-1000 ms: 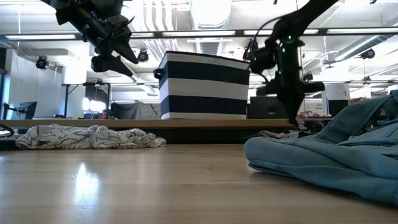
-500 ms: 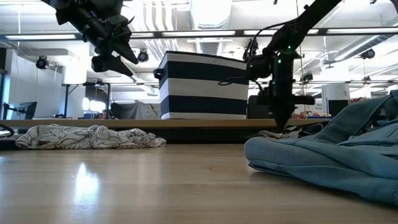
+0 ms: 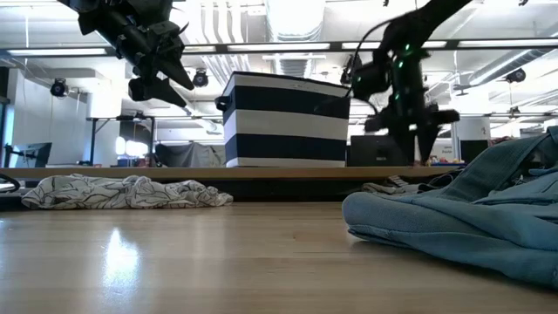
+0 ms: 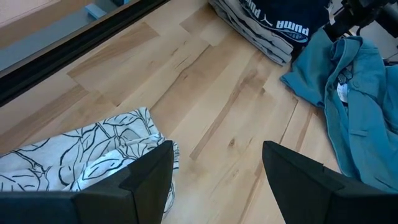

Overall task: Fold Laundry from Bin
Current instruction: Stack the folded blue boxer on top of the folded brown shorts

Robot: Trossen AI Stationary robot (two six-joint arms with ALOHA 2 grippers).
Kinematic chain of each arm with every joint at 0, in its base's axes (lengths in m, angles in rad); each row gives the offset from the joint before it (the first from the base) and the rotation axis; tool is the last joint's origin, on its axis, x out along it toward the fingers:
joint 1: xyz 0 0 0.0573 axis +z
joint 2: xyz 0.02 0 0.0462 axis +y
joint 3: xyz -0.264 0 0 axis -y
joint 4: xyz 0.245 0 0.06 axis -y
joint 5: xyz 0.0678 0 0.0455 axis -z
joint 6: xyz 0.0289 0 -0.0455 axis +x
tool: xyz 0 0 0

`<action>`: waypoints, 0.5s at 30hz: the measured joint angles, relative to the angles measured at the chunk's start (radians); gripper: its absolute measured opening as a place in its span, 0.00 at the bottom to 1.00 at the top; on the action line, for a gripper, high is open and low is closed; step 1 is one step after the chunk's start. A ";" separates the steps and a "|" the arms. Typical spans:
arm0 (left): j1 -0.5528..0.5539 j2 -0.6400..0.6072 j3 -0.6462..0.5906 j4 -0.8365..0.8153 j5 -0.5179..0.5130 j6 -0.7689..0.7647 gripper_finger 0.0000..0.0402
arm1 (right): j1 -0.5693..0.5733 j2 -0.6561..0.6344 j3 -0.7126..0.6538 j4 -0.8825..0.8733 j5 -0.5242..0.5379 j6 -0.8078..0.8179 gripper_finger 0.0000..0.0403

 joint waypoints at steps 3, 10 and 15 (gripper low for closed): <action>0.000 0.000 0.000 0.000 0.000 0.000 0.57 | 0.041 -0.066 -0.012 -0.054 -0.055 -0.004 0.42; 0.000 0.001 0.000 0.001 -0.025 0.001 0.57 | 0.146 -0.171 -0.168 -0.067 -0.070 0.129 0.45; 0.000 0.001 0.000 0.001 -0.026 0.004 0.57 | 0.217 -0.150 -0.305 -0.005 -0.136 0.230 0.45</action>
